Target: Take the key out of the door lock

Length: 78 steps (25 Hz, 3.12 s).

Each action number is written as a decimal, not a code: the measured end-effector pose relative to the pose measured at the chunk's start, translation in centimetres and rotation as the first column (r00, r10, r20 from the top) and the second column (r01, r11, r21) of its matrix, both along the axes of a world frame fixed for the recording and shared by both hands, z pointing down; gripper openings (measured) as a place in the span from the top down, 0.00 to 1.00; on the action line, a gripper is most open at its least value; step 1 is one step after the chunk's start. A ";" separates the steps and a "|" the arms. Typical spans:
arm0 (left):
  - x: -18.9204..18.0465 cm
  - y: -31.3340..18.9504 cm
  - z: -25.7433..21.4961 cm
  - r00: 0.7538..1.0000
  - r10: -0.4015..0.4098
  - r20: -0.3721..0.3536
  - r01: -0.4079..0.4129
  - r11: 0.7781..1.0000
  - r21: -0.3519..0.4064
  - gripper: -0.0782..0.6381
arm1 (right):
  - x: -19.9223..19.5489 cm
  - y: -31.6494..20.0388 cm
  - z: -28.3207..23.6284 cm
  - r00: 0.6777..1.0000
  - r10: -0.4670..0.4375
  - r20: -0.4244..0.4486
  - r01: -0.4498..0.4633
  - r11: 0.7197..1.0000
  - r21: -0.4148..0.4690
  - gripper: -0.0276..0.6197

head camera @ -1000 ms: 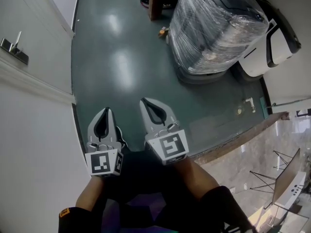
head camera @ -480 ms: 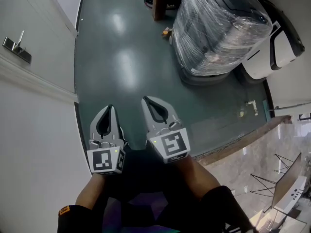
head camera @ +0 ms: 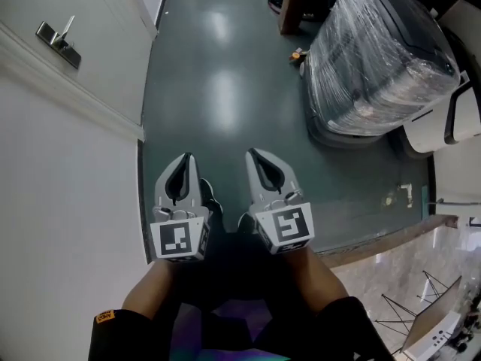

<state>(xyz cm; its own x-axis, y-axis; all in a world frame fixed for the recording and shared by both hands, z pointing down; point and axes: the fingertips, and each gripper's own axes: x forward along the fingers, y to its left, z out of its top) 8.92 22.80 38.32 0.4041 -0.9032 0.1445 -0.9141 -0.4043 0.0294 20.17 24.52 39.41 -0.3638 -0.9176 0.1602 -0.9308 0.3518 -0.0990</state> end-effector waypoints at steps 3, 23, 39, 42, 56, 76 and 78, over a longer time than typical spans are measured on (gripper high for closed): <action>-1.4 -2.0 0.9 1.000 0.000 -0.019 0.000 1.000 -0.013 0.87 | -1.7 -1.9 0.2 1.000 -0.019 -0.022 0.019 1.000 -0.012 0.97; -14.8 -19.7 1.3 0.991 -0.100 -0.091 0.098 0.995 -0.019 0.87 | -16.0 -22.2 -2.1 0.986 -0.134 -0.098 0.127 0.989 -0.071 0.97; -19.7 -30.1 0.9 0.927 -0.372 -0.050 0.372 0.928 -0.011 0.87 | -20.4 -35.8 -2.3 0.928 -0.372 -0.033 0.373 0.928 0.008 0.97; -19.5 -33.5 0.5 0.897 -0.438 -0.048 0.439 0.899 -0.003 0.87 | -20.7 -39.7 -2.8 0.894 -0.446 -0.024 0.447 0.894 0.026 0.97; -16.7 -42.1 -1.6 0.762 -0.646 -0.043 0.647 0.763 0.004 0.87 | -20.1 -50.9 -4.2 0.733 -0.680 -0.010 0.679 0.732 0.059 0.97; -30.9 -46.0 1.2 0.623 -0.778 -0.085 0.780 0.626 -0.013 0.87 | -35.0 -55.7 -2.9 0.573 -0.815 -0.088 0.818 0.574 0.012 0.97; -32.4 -46.0 1.2 0.615 -0.784 -0.077 0.787 0.618 -0.003 0.87 | -36.7 -56.1 -2.6 0.561 -0.824 -0.082 0.827 0.563 0.007 0.97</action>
